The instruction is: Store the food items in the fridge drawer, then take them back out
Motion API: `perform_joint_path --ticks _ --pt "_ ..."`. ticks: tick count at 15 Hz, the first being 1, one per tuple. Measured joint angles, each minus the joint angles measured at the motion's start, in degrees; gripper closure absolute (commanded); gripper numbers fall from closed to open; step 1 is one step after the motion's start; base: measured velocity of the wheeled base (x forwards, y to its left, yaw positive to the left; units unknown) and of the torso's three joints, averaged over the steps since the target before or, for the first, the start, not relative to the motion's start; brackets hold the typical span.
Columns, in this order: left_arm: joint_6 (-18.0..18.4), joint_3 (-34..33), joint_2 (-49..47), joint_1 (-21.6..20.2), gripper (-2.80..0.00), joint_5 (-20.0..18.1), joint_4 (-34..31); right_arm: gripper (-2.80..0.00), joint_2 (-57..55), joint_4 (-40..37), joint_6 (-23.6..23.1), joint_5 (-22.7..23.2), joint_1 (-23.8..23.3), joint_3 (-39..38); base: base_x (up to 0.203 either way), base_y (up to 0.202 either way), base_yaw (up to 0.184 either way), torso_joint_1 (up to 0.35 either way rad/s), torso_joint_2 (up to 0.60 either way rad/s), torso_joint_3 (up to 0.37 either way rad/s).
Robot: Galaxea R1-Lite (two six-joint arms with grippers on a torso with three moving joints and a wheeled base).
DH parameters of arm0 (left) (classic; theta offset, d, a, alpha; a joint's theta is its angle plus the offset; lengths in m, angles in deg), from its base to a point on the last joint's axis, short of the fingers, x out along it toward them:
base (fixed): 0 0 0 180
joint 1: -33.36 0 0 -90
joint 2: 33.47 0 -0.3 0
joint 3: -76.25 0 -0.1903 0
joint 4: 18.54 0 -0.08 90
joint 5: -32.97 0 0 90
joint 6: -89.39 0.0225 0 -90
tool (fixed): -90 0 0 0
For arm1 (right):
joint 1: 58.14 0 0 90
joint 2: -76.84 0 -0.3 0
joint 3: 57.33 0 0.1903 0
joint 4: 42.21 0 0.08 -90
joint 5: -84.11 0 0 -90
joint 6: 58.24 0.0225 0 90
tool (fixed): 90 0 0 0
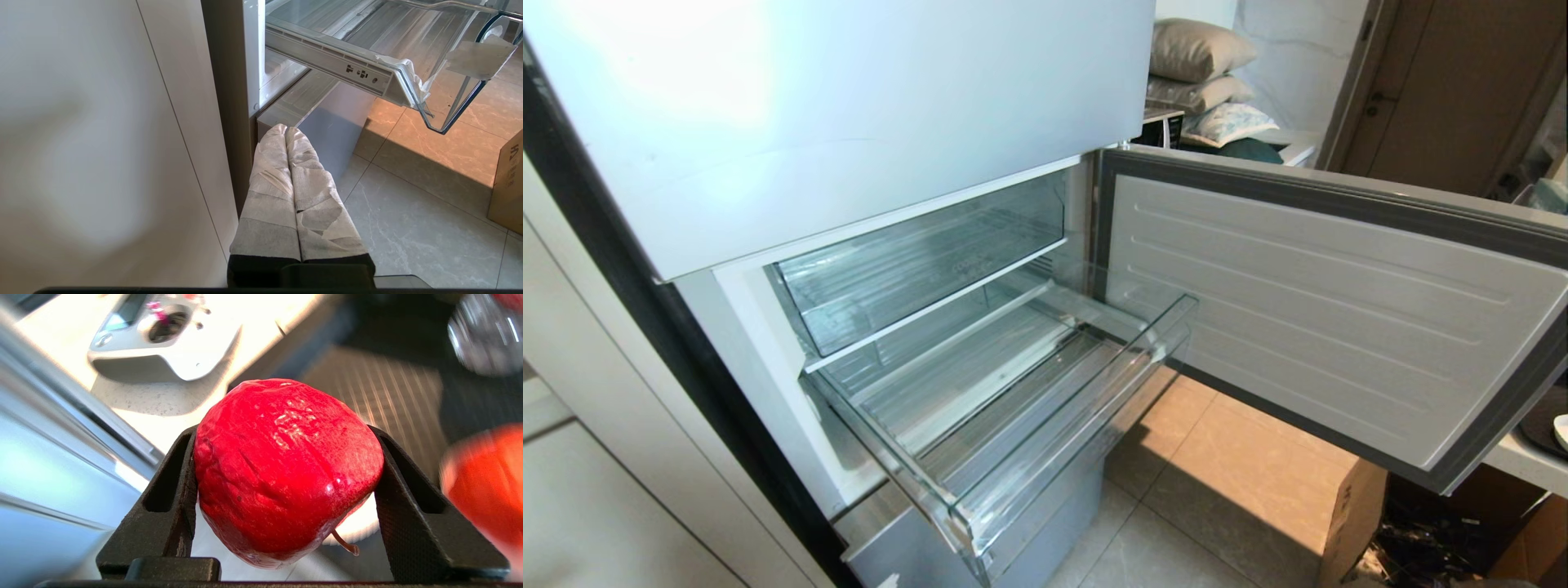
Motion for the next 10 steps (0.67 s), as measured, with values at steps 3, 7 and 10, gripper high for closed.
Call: perform_joint_path --ticks 3,7,10 --pt "0.0 0.0 0.0 0.02 0.0 -0.01 0.01 0.0 4.23 -19.03 1.07 -7.9 0.24 6.44 0.0 0.0 0.0 0.0 0.0 0.0" --pt "0.0 0.0 0.0 -0.02 0.0 -0.03 0.0 0.0 4.05 -41.32 5.35 -12.47 0.36 18.73 0.0 0.0 0.0 0.0 0.0 0.0" --pt "0.0 0.0 0.0 -0.02 0.0 -0.04 0.01 0.0 -0.02 -53.19 12.96 -18.51 1.39 29.54 0.0 0.0 0.0 0.0 0.0 0.0"
